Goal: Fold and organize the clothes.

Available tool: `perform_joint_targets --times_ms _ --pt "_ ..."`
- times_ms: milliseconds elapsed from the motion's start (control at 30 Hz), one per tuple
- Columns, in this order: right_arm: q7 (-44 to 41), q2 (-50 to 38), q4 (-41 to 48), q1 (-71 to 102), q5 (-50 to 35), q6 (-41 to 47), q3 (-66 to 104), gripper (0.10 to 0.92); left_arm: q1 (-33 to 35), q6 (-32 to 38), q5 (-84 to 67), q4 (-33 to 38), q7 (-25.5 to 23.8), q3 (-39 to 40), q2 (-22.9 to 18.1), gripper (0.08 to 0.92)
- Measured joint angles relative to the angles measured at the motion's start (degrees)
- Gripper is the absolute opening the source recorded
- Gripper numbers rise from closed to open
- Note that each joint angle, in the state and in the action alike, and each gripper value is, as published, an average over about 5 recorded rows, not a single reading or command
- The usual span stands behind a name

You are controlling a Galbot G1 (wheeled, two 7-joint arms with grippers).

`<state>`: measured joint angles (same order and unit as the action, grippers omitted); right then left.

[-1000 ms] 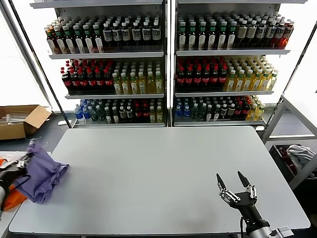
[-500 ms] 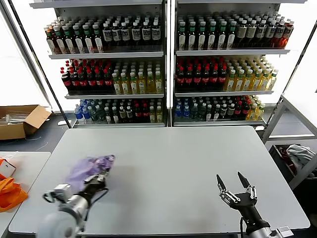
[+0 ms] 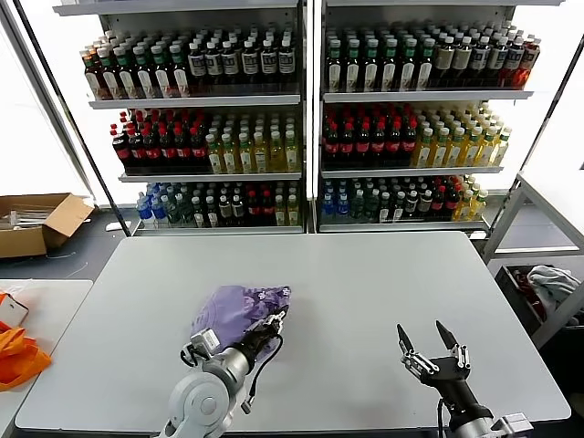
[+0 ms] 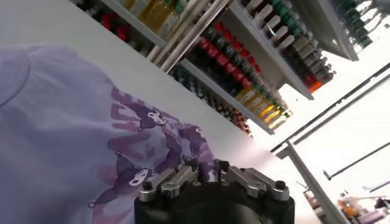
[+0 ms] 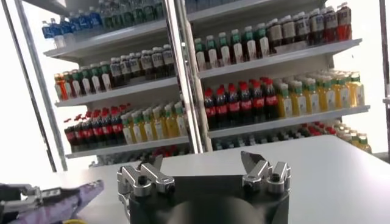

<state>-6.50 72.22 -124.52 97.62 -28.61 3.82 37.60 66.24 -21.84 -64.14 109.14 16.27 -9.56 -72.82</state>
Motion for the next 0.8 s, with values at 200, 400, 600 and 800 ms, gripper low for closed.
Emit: perform_joint_targets --times_ms 200,400,600,800 --pt "3.55 -1.70 1.12 -4.06 -2.58 4.87 -3.69 0.823 -0.52 0.87 -4.62 2.10 -1.96 -0.57 0.69 0.421" --pt "8.71 -1.62 3.94 -12.13 -5.44 10.80 -11.21 0.823 1.47 1.33 -6.06 7.20 -6.37 -5.83 4.36 0.603" --pt "13.68 0.81 9.22 -20.93 -6.26 15.55 -21.30 0.823 5.89 2.26 -2.35 12.33 -10.75 -11.76 7.04 0.770" --pt "17.04 2.76 14.22 -26.78 -6.65 18.77 -29.51 0.807 10.82 3.08 2.97 16.64 -13.66 -15.04 7.50 0.821"
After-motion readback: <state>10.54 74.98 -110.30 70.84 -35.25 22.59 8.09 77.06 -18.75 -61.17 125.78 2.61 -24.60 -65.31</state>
